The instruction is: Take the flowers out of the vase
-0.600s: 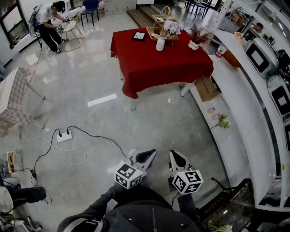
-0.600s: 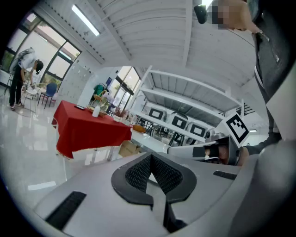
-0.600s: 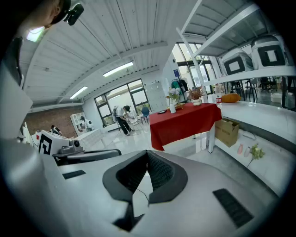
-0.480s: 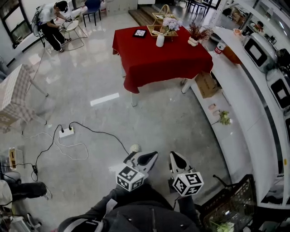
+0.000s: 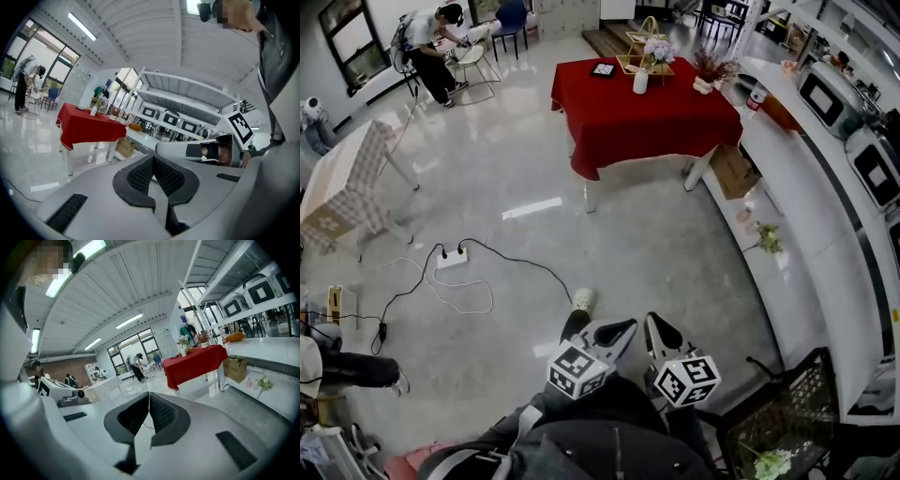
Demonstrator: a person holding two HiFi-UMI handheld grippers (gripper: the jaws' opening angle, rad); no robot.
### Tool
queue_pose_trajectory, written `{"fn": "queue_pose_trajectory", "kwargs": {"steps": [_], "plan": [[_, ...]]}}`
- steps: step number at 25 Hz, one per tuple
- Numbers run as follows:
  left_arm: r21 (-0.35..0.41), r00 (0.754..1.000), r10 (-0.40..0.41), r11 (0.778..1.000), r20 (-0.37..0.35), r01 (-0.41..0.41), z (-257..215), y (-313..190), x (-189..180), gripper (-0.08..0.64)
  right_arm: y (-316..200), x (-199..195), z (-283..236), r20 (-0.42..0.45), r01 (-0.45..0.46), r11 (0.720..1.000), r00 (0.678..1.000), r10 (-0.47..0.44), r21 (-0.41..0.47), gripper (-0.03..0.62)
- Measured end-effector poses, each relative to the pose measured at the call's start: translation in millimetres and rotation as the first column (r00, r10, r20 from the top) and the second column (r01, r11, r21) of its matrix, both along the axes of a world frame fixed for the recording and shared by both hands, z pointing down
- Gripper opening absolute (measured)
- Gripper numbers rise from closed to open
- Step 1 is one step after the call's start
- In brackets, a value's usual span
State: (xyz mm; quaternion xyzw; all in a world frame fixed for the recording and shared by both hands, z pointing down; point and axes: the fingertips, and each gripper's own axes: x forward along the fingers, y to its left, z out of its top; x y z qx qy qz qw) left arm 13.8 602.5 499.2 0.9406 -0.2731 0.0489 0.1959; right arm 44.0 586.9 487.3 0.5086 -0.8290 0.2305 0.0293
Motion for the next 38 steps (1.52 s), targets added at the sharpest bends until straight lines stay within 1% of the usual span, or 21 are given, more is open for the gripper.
{"fn": "queue_pose_trajectory", "kwargs": {"steps": [2,5,10,15,19,22,24,33,38], "plan": [[0.0,1.0,-0.01,1.0,0.005,0.01,-0.3,4.7,-0.4,0.008,5.0,2.4,-1.0,-0.003,-0.006,1.0,1.0,0.006,-0.001,0.011],[0.007,1.0,-0.026,1.0,0.015,0.025,-2.1,5.3,-1.5,0.008,9.1,3.4,-0.7,0.024,0.0,1.0,1.0,0.0,-0.017,0.012],[-0.008,0.998,-0.054,0.998,0.011,0.054,-3.6,-17.2,-9.8,0.008,-9.2,-2.9,-2.2,0.031,0.018,1.0,0.999,-0.017,-0.022,0.012],[-0.014,0.999,-0.032,0.999,0.012,0.032,-6.7,-60.7,-10.3,0.008,-52.8,-2.0,-8.6,0.037,-0.003,1.0,0.999,0.004,-0.019,0.012],[0.001,1.0,-0.028,1.0,0.003,0.028,-17.3,-109.0,-9.8,0.008,-96.0,0.6,-17.2,0.033,-0.006,1.0,0.999,0.006,-0.008,0.012],[-0.02,1.0,-0.028,0.999,-0.01,0.027,-22.5,-142.9,-11.7,0.008,-130.0,-0.3,-20.9,0.039,-0.019,1.0,0.999,0.019,-0.01,0.012],[-0.032,1.0,-0.021,0.999,-0.019,0.021,-25.2,-162.1,-15.1,0.008,-149.9,-4.5,-22.4,0.048,-0.024,1.0,0.999,0.024,-0.015,0.012],[-0.041,1.0,0.011,0.999,0.0,-0.011,-26.4,-243.5,-38.2,0.008,-235.3,-29.9,-23.8,0.047,-0.042,0.999,0.998,0.043,-0.024,0.012],[-0.024,0.999,0.039,0.999,-0.003,-0.039,-31.1,-287.5,-47.2,0.008,-278.2,-40.4,-26.1,0.04,-0.058,0.998,0.998,0.058,-0.013,0.012]]}}
